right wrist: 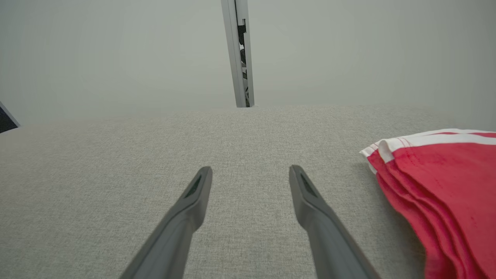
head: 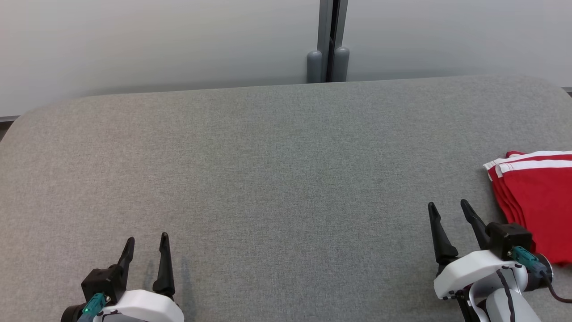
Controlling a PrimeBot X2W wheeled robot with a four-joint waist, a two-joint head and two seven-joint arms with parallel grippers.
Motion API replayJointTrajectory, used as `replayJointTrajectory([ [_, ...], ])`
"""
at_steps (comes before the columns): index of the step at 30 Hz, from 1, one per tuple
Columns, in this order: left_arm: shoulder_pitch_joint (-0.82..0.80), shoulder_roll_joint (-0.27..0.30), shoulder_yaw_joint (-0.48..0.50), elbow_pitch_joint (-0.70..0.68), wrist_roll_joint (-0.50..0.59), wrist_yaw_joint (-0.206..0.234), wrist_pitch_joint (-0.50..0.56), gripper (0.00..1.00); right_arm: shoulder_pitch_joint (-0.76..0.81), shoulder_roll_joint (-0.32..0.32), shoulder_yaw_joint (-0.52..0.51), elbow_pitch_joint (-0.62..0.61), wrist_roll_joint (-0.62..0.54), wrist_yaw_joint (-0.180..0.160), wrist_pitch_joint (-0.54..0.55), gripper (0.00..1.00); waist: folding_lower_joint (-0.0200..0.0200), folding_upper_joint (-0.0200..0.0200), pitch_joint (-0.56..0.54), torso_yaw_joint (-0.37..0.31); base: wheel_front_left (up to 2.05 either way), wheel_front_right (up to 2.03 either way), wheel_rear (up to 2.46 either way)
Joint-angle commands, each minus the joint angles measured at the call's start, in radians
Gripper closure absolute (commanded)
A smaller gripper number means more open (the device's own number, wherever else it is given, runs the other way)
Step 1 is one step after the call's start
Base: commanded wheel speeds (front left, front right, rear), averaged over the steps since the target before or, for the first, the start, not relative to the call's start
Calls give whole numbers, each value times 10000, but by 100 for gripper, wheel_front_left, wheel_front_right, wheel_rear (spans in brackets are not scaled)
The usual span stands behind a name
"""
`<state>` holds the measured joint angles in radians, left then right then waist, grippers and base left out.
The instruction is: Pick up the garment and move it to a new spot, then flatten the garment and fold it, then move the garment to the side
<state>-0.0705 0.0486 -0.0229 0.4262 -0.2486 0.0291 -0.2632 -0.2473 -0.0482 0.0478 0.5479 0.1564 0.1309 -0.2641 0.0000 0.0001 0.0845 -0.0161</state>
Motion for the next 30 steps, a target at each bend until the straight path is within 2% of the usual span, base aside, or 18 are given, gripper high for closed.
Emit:
replayJointTrajectory([
  [1,-42,43,-21,5,-82,42,-13,0,-80,-58,11,13,-48,-3,4,0,0,-1,13,3,0,0,0],
  [10,-88,43,1,12,-100,24,-13,0,-88,-60,43,35,-6,-3,4,0,0,-1,55,43,0,0,0],
  [14,-111,43,-23,85,-238,-117,-13,0,-106,-60,28,41,14,-3,4,0,0,-1,76,42,0,0,0],
  [15,5,-2,-38,103,-223,-112,6,100,-36,10,21,80,18,0,2,100,0,-1,76,41,0,0,0],
  [19,141,-94,-51,431,-281,-109,76,100,280,124,3,385,57,0,18,100,0,-1,74,41,0,0,0],
  [30,23,-73,189,122,-2271,-333,650,100,412,98,-273,-103,2217,0,609,100,0,-1,-5,52,0,0,0],
])
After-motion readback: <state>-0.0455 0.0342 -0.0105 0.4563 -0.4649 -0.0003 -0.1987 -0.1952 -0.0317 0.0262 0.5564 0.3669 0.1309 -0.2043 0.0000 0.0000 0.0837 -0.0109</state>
